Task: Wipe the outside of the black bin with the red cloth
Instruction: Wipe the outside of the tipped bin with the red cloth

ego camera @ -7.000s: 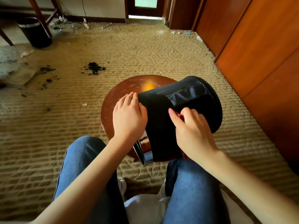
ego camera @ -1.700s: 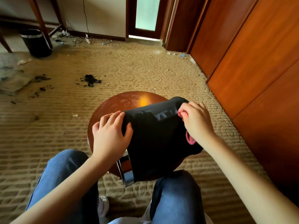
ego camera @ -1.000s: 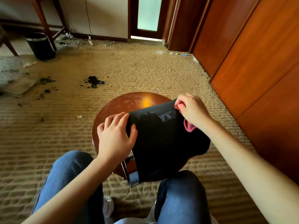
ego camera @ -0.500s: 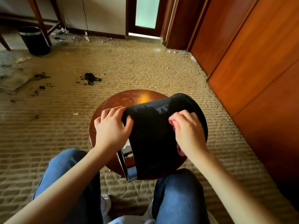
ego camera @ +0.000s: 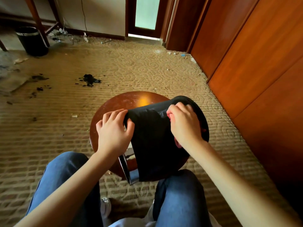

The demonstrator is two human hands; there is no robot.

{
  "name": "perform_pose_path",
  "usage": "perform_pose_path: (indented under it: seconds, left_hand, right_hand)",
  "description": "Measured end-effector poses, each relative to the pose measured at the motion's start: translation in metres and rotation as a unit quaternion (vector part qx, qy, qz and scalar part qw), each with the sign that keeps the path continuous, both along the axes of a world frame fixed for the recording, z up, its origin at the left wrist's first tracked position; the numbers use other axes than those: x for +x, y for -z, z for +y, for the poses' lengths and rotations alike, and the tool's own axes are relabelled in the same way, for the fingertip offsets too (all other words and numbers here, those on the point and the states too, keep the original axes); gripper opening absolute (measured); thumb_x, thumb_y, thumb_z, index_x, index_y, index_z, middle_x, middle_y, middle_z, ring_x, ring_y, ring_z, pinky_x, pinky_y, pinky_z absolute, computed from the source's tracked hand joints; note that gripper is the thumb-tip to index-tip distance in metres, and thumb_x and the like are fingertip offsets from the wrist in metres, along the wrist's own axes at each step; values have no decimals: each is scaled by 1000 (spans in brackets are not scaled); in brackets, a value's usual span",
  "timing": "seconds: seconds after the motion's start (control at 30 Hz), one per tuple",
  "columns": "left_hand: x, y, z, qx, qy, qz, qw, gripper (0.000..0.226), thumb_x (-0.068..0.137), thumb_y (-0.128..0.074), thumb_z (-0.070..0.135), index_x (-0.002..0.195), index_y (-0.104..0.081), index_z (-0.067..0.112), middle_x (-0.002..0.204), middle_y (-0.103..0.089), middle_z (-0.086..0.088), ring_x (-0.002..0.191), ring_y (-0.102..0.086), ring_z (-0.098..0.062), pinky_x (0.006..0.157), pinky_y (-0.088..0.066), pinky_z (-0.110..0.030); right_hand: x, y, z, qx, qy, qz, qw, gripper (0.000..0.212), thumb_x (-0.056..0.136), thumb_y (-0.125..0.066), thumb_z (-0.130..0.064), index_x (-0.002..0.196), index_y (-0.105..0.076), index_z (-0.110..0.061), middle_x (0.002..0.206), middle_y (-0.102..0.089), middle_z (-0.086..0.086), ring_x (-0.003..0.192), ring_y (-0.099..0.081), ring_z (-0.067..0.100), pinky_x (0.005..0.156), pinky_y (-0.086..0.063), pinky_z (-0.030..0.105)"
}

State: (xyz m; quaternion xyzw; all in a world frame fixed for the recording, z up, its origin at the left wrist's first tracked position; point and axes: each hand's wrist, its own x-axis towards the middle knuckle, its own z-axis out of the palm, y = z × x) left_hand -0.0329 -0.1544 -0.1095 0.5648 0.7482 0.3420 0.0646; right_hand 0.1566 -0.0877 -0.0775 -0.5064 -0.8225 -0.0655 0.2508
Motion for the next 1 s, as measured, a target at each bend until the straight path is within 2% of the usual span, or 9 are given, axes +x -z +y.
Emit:
perform_pose_path:
  seconds: [0.17,0.23,0.4,0.5,0.57,0.67,0.83,0.9,1.0]
  left_hand:
    - [3,1,-5,2,3,22,1000,59,84,-30,45,130,-56,19,135,-55,5,128,-36,-15,102,-23,-37]
    - [8,2,-12,12,8,31,999,63,83,-27,47,129,-57,18,134,-56,4,127,-37,-16,102,-24,-40]
    - [17,6,-28,27,16,68,997,58,84,-32,43,127,-59,14,133,-57,0,124,-42,-20,101,-28,-43]
    - [13,4,-19,34,1,39,999,59,83,-30,45,125,-61,17,131,-58,3,124,-42,-18,100,-27,-40]
    - [8,2,-11,31,-6,17,999,59,83,-29,47,125,-61,19,131,-58,6,125,-40,-16,99,-25,-37]
    - [0,1,2,3,-13,-4,1000,56,83,-32,44,127,-59,21,132,-56,6,126,-36,-15,99,-21,-34]
    - [1,4,-2,12,-6,21,1000,65,80,-24,49,128,-58,21,133,-56,8,126,-39,-15,99,-21,-34]
    - [6,5,-9,24,1,23,999,65,81,-24,49,128,-58,19,133,-56,7,127,-39,-16,100,-22,-36]
    - [12,7,-18,32,6,31,999,62,83,-26,47,127,-59,17,133,-56,4,127,-40,-17,101,-24,-40]
  right_hand:
    - [7,14,-40,25,-66,-13,997,15,78,-62,3,84,-64,-10,80,-59,6,71,-51,31,57,-46,43]
    - [10,4,-12,6,-30,-38,999,16,78,-59,4,84,-63,-11,82,-58,8,75,-51,33,58,-44,41]
    - [21,-21,72,-108,105,-116,982,21,88,-48,-1,97,-59,-17,109,-57,3,105,-46,28,70,-33,31]
    - [15,-17,66,-101,114,-71,986,21,87,-49,1,96,-59,-14,108,-57,5,103,-47,28,75,-35,32]
    - [1,-8,40,-57,69,-19,996,18,83,-52,4,90,-59,-12,100,-58,6,95,-50,31,75,-38,36]
    - [-26,7,-16,6,-41,34,999,14,77,-61,4,82,-61,-9,83,-59,8,77,-54,31,65,-45,40]
    - [-21,15,-37,23,-149,11,988,12,80,-63,1,87,-65,-9,83,-60,7,74,-55,30,61,-49,43]
    - [-4,6,-8,5,-99,-12,995,11,80,-62,-1,86,-65,-10,85,-60,9,76,-55,34,62,-48,41]
    - [21,-11,55,-87,54,-25,994,13,89,-51,-5,90,-63,-12,100,-59,9,95,-54,33,74,-41,36]
